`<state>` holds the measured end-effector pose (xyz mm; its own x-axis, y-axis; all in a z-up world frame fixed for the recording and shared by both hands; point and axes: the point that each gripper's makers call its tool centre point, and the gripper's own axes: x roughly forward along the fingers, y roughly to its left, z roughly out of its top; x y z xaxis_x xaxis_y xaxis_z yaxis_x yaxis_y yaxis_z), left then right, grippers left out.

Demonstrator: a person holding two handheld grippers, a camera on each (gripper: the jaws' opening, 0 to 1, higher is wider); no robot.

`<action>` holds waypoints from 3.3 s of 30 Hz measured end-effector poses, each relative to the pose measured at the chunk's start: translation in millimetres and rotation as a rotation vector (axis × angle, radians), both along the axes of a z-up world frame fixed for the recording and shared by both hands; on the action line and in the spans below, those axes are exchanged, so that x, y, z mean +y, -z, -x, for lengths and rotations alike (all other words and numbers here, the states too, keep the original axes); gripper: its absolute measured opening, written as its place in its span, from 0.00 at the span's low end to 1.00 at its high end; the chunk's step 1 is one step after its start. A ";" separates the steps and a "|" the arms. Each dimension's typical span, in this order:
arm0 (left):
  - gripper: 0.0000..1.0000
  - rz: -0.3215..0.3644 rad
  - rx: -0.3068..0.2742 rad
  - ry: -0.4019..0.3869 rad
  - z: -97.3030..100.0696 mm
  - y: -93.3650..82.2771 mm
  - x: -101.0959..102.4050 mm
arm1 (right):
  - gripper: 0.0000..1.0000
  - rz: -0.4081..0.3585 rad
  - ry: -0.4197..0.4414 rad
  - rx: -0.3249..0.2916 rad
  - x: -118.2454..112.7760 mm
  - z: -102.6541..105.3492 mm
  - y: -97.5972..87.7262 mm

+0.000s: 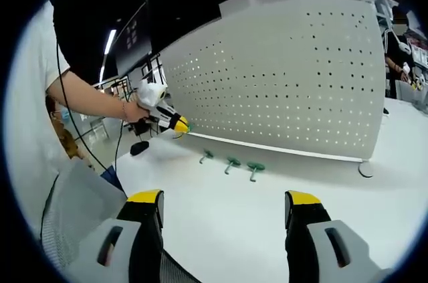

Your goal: Insert the hook assembly into the mounting plate slot until the hook locks in place.

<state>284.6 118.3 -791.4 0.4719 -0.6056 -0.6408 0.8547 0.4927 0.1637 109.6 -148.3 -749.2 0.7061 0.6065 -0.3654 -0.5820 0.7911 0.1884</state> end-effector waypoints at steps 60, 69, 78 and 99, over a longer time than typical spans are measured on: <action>0.02 0.548 -0.236 -0.159 86.1 -129.9 -68.8 | 0.70 -0.081 -0.010 -0.061 13.0 -3.5 -22.2; 0.02 0.584 -0.257 -0.144 95.6 -146.9 -77.7 | 0.70 -0.082 -0.012 -0.062 13.1 -1.9 -22.5; 0.02 0.586 -0.250 -0.159 95.2 -143.1 -78.1 | 0.70 -0.077 -0.014 -0.069 14.0 -1.7 -24.9; 0.02 0.588 -0.245 -0.177 99.3 -140.3 -78.7 | 0.65 -0.197 -0.052 -0.264 26.5 -7.7 -88.8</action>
<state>185.4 39.6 -651.1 0.6864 -0.7218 -0.0883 0.7249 0.6888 0.0042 117.2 -121.8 -660.4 0.7270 0.6850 -0.0461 -0.6698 0.7224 0.1717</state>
